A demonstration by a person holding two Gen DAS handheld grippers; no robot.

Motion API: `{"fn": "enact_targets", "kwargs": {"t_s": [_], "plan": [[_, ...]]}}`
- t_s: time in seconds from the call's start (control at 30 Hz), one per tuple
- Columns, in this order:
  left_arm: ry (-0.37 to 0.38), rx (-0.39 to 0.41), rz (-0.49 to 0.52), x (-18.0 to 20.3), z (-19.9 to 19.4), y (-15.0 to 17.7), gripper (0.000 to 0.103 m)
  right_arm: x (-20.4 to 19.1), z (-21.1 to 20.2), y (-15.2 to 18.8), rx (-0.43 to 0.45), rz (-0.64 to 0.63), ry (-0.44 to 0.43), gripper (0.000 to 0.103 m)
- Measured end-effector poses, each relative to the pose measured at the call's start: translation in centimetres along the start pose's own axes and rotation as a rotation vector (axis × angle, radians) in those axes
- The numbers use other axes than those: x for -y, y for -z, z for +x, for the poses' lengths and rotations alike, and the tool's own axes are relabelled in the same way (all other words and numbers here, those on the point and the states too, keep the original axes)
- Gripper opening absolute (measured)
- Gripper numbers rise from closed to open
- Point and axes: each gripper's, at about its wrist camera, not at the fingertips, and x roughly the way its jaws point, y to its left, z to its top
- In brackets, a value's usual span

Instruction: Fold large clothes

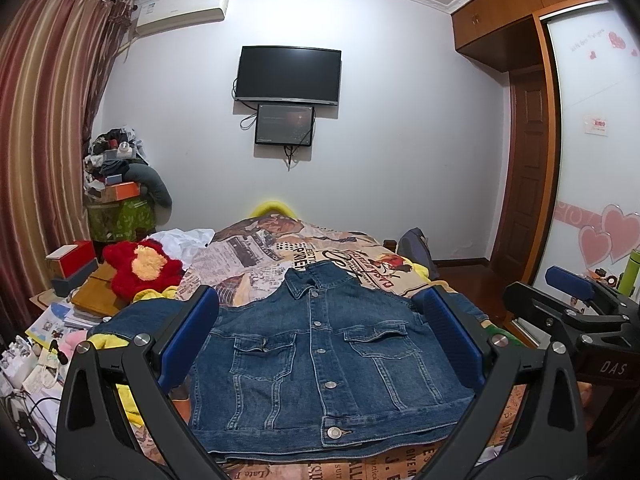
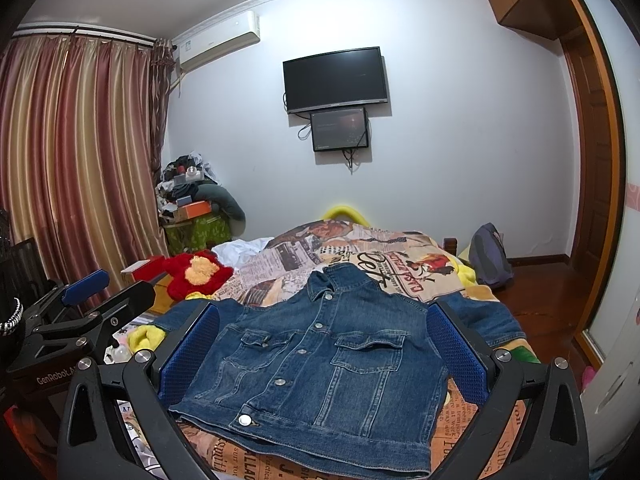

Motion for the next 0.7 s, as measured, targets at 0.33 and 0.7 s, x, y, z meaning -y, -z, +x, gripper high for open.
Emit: {"fn": "enact_targets", "kwargs": {"t_s": [0.33, 0.7], "plan": [[-0.014, -0.004, -0.011, -0.8, 0.9, 0.3, 0.103, 0.1, 1.5, -0.1, -0.021, -0.005, 0.014, 0.103], [-0.102, -0.024, -0.065, -4.9, 6.3, -0.8, 0.103, 0.8, 7.1, -1.3, -0.046, -0.051, 0.049, 0.103]]}}
